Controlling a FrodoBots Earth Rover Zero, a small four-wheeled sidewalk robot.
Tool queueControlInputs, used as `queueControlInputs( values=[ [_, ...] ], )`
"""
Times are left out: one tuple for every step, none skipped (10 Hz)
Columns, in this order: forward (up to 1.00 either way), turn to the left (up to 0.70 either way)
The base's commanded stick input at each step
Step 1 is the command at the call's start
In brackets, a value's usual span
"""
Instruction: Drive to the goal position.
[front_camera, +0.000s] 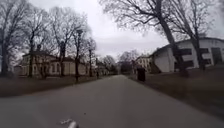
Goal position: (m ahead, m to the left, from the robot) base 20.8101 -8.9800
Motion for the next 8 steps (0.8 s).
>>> queueControlInputs(
  values=[
    [1.0,0.01],
    [1.0,0.01],
    [1.0,-0.1],
    [1.0,-0.25],
    [1.0,-0.39],
    [1.0,-0.39],
    [1.0,-0.37],
    [1.0,-0.11]
  ],
)
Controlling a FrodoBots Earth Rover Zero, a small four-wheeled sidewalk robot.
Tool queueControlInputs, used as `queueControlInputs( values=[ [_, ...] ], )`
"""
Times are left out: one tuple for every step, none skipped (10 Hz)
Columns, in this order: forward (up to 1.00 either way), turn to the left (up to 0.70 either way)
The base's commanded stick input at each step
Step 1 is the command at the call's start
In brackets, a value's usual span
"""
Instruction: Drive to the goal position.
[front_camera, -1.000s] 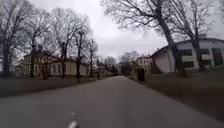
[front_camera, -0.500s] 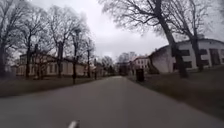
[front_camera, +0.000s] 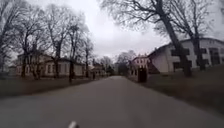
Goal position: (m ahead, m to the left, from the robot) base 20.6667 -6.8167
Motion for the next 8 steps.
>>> queueControlInputs(
  values=[
    [1.0,0.01],
    [1.0,0.01],
    [1.0,0.01],
    [1.0,0.01],
    [1.0,0.01],
    [1.0,0.01],
    [1.0,0.01],
    [1.0,0.01]
  ],
)
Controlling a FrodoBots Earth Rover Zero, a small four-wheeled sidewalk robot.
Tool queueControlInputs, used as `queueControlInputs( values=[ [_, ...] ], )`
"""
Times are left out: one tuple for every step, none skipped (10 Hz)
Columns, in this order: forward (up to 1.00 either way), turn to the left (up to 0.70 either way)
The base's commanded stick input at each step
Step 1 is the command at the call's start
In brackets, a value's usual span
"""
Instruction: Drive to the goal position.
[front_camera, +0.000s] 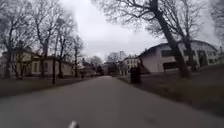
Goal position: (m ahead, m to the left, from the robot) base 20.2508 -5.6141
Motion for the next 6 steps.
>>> queueControlInputs(
  values=[
    [1.0,0.01],
    [1.0,0.01],
    [1.0,0.01],
    [1.0,0.01],
    [1.0,0.01],
    [1.0,0.01]
  ],
)
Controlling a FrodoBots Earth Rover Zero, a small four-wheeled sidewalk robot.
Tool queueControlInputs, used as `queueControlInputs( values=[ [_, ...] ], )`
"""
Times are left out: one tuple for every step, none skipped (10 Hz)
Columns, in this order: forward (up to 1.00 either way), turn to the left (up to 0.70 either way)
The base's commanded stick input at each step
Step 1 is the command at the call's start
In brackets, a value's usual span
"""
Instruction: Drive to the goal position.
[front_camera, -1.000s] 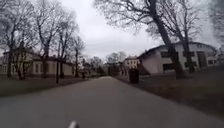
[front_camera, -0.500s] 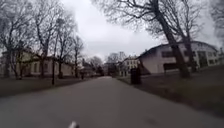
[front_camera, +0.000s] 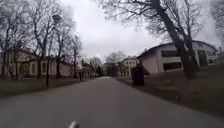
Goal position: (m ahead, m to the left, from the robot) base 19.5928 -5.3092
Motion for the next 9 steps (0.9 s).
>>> queueControlInputs(
  values=[
    [1.0,0.01],
    [1.0,0.01],
    [1.0,0.01],
    [1.0,0.01],
    [1.0,0.01],
    [1.0,0.01],
    [1.0,0.01],
    [1.0,0.01],
    [1.0,0.01]
  ],
)
